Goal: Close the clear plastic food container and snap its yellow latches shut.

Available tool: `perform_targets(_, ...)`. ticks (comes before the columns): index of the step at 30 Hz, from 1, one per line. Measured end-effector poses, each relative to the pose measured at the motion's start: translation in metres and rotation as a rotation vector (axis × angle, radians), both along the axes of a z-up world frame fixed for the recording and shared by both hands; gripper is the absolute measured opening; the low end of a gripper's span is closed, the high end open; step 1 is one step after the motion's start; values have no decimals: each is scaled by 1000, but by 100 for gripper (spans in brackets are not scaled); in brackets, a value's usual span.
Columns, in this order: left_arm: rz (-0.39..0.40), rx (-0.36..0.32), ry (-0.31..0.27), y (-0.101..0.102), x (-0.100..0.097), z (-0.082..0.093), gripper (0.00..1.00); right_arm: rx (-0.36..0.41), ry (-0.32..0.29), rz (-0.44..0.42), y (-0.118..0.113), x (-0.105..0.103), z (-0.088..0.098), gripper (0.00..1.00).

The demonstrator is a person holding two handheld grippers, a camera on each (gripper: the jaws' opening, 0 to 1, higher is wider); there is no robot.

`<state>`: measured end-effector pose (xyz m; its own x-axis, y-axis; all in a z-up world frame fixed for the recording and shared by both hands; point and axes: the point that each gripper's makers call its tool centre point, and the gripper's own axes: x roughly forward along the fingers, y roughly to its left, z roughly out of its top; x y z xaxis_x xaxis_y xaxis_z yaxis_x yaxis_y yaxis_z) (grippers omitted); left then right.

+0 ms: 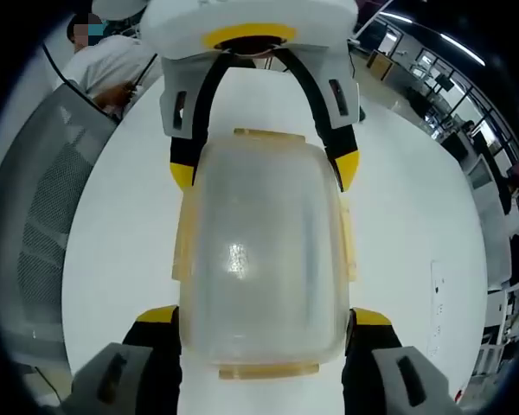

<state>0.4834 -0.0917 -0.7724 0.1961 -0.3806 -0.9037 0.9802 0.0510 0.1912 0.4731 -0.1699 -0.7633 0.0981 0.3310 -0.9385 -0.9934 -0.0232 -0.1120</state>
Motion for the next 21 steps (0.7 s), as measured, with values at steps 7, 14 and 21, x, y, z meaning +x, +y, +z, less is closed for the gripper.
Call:
perform_targets(7, 6, -7, 1, 0, 6, 0, 85, 0, -5, 1, 0, 7, -1, 77)
perform_targets(14, 18, -27, 2, -1, 13, 0, 85, -2, -12, 4, 1, 15, -2, 78)
perform_targets(21, 21, -27, 3, -1, 19, 0, 85, -3, -15, 5, 1, 20, -2, 78)
